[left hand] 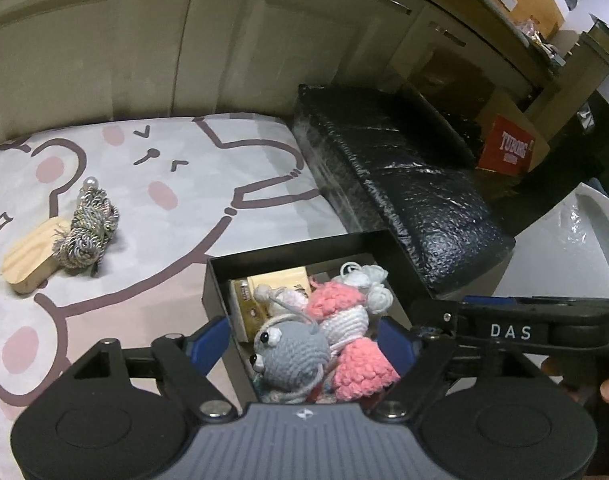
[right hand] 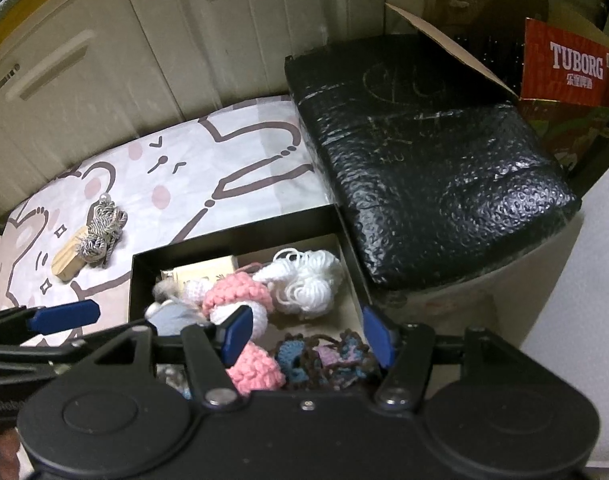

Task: Organize objects
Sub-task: 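Lower the mouse with the left tool while the right tool lowers the bunny into the box, releasing both, then withdraw both open tools from the box toward the wooden block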

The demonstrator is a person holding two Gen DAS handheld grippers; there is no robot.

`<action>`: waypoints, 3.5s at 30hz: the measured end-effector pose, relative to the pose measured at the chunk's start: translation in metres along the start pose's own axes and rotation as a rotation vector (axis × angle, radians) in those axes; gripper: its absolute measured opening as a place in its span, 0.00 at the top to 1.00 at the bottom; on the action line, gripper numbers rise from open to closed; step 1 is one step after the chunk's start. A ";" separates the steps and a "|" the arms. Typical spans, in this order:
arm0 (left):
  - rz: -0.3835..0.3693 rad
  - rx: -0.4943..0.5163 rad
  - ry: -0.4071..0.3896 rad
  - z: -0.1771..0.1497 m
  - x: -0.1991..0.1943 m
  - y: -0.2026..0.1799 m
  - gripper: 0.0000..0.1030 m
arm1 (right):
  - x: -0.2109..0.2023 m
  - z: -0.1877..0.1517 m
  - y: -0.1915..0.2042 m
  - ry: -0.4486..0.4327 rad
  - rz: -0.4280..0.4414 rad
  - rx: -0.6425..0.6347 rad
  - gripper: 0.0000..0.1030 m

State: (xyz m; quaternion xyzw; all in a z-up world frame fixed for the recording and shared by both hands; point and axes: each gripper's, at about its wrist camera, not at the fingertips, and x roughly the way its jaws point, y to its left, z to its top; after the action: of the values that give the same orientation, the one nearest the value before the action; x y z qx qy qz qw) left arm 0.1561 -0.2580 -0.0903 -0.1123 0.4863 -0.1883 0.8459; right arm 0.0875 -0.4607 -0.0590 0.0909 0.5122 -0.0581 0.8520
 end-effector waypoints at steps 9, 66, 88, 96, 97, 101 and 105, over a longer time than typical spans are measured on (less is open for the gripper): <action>0.044 -0.008 0.018 -0.003 -0.004 0.005 0.26 | 0.000 0.000 0.001 0.005 0.013 0.002 0.40; 0.331 -0.131 -0.127 -0.014 -0.094 0.132 0.00 | -0.016 -0.005 0.081 -0.110 -0.012 -0.148 0.00; 0.456 -0.183 -0.147 -0.025 -0.118 0.218 0.00 | 0.011 0.007 0.189 -0.146 0.092 -0.258 0.00; 0.461 -0.166 -0.156 -0.024 -0.112 0.227 0.00 | 0.019 0.012 0.209 -0.162 0.128 -0.233 0.00; 0.461 -0.161 -0.160 -0.024 -0.111 0.227 0.00 | 0.020 0.013 0.211 -0.163 0.130 -0.231 0.00; 0.474 -0.093 -0.198 -0.020 -0.107 0.225 0.00 | 0.026 0.015 0.216 -0.164 0.149 -0.220 0.00; 0.459 -0.019 -0.221 -0.014 -0.099 0.222 0.04 | 0.035 0.019 0.221 -0.157 0.173 -0.177 0.00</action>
State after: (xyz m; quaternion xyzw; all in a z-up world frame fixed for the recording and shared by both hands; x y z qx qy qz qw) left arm 0.1452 -0.0152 -0.1025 -0.0267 0.4053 0.0268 0.9134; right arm 0.1628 -0.2487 -0.0599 0.0544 0.4374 0.0542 0.8960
